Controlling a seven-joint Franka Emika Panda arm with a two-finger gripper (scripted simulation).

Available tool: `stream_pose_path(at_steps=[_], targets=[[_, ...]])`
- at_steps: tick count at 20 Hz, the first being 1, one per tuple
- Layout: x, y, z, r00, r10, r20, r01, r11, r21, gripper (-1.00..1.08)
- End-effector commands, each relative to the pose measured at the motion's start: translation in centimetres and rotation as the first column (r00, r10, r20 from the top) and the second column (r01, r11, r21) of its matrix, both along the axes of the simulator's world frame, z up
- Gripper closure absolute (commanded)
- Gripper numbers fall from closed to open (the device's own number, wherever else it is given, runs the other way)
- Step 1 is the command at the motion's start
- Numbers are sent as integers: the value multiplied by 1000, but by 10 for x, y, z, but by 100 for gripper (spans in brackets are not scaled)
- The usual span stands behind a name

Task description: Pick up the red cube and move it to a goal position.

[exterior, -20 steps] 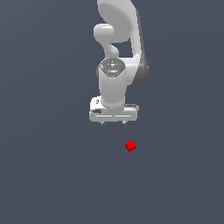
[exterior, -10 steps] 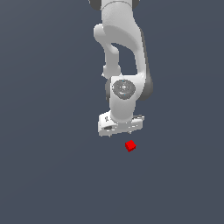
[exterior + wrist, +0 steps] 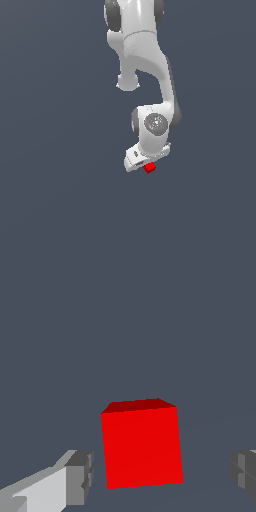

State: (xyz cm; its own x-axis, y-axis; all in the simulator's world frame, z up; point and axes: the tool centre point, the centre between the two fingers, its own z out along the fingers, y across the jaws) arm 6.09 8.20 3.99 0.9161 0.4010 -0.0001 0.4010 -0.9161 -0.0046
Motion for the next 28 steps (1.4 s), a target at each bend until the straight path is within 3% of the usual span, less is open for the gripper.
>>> stream_pose_path(at_steps=[1,8,9,28], targets=[[3,7,-9,999,37,2,-37,999,-2,-92],[6,15,-20,997,77,2,-77,997,-4,-92],[6,15,-20,997,77,2,-77,997,-4,108],[-3,10,-16,997,77,2,-77,997,-4,108]])
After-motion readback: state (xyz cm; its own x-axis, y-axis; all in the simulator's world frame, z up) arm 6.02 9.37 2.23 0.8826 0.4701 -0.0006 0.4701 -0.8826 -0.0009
